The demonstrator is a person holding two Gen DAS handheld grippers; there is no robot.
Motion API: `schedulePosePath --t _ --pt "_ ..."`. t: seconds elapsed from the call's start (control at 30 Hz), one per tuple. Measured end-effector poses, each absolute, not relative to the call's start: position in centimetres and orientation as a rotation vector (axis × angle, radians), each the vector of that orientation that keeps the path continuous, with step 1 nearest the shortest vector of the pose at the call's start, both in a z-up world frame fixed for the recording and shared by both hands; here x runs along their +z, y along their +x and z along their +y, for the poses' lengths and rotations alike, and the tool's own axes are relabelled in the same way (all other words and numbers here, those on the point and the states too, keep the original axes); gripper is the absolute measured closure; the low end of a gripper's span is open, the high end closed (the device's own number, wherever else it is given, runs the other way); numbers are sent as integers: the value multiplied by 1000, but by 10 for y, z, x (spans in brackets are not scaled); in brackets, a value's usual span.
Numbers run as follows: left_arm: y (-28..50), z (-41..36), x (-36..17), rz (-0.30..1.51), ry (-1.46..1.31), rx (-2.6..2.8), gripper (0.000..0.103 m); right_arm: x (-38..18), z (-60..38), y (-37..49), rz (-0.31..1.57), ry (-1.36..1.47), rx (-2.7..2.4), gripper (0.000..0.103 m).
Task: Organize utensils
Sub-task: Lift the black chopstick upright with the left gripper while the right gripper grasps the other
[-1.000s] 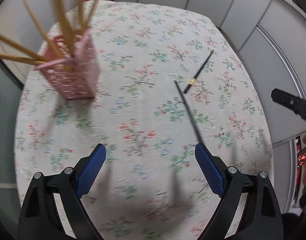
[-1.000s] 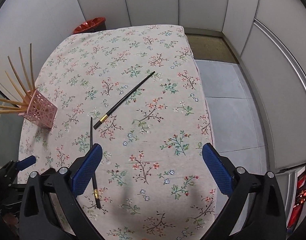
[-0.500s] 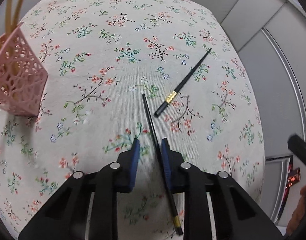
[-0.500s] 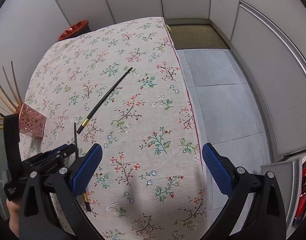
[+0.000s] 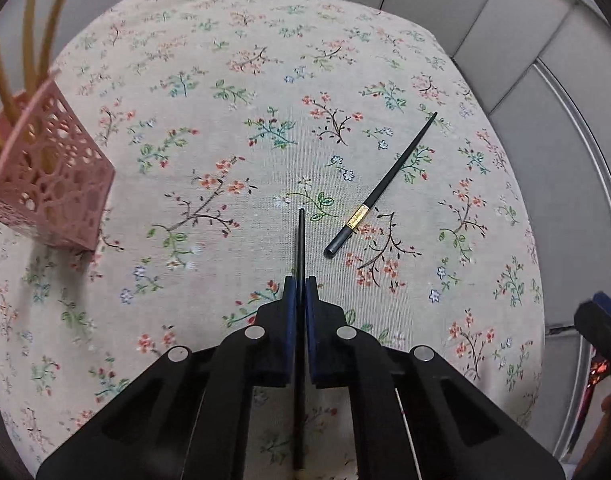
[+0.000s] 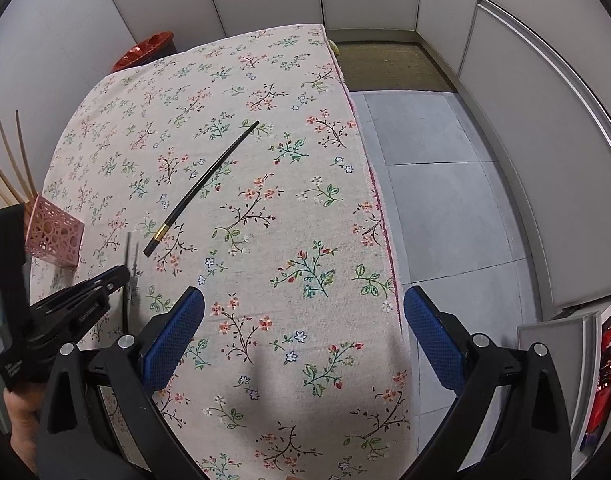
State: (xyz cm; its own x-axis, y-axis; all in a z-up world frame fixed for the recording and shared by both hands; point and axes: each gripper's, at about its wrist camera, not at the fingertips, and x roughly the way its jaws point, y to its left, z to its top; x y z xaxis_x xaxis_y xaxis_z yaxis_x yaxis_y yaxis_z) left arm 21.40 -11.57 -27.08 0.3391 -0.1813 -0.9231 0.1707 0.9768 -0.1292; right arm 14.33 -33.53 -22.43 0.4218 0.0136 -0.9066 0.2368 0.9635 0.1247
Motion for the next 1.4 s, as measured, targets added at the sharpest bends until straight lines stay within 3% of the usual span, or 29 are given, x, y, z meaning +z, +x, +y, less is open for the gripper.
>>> schedulePosePath --t 0.47,0.57,0.63,0.73,1.0,1.3,1.4 --pt "146 -87 -179 929 155 -327 98 -228 -317 179 1101 299 -142 8" --pt "140 -76 -169 899 154 -337 98 -232 -311 199 1101 326 -129 23" --pt "137 -67 -165 887 157 -346 98 -239 -308 216 1120 374 -94 41" --pt "134 -55 -161 871 168 -353 98 -250 -304 239 1143 430 -83 54" --pt "135 -29 -157 865 135 -359 98 -271 -297 296 1151 391 -109 67" --pt "136 -27 -153 858 132 -358 98 -289 -293 324 1165 296 -159 91" --pt "136 -26 -154 859 127 -357 98 -290 -290 313 1157 277 -132 93"
